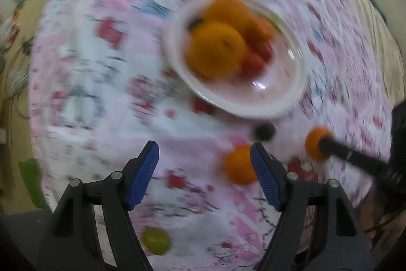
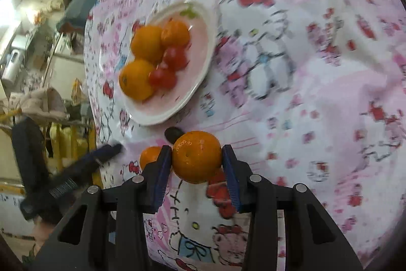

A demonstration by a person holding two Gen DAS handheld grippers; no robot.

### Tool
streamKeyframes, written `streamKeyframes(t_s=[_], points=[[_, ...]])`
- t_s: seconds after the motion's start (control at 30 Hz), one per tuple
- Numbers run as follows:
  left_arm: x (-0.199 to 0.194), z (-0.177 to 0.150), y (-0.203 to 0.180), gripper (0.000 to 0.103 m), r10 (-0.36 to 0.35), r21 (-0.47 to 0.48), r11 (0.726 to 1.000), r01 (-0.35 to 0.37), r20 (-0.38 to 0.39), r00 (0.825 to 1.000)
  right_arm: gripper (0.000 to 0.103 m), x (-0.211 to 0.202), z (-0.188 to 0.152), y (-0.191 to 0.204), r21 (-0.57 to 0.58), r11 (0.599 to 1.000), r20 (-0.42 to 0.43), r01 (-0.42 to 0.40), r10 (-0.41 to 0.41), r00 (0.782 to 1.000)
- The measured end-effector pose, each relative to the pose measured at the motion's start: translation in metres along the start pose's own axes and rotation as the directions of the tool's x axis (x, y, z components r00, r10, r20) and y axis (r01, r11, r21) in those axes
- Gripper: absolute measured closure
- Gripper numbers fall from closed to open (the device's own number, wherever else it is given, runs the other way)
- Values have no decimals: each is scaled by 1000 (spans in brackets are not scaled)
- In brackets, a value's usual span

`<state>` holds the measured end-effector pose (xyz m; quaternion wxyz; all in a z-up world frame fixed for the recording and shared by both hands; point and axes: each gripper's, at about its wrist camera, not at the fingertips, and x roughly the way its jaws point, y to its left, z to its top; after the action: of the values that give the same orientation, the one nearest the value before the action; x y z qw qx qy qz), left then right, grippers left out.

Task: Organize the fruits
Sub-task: 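Grasp another mandarin with the left gripper while the right gripper holds its mandarin, then lower both mandarins onto the plate and open both grippers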

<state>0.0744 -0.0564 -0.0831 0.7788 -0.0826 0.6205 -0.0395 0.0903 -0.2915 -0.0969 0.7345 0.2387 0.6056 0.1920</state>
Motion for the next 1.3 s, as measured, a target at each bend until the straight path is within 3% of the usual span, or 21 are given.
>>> streamKeyframes(t_s=[0.23,0.47,0.77,0.93,1.07,1.3], points=[[24,-8,-44,39,43,146,989,-35,-47,998,61,-24,5,-21,31,999,49,-8,7,999],[31,-13,-60,61,8,200,980,9,-86,996,61,-32,7,-22,25,1000,69,-12,11,998],[25,-18,-63,69,-12,235,971,38,-110,994,61,-32,8,-15,13,1000,74,-4,3,997],[-28,5,-22,69,-71,128,989,69,11,997,61,-42,18,-4,-6,1000,111,-25,25,993],[-68,40,19,69,-6,42,999,0,164,986,61,-52,38,13,-62,998,162,-18,28,986],[-65,93,64,68,-3,-61,998,18,243,970,61,-40,83,34,-132,991,201,17,10,980]])
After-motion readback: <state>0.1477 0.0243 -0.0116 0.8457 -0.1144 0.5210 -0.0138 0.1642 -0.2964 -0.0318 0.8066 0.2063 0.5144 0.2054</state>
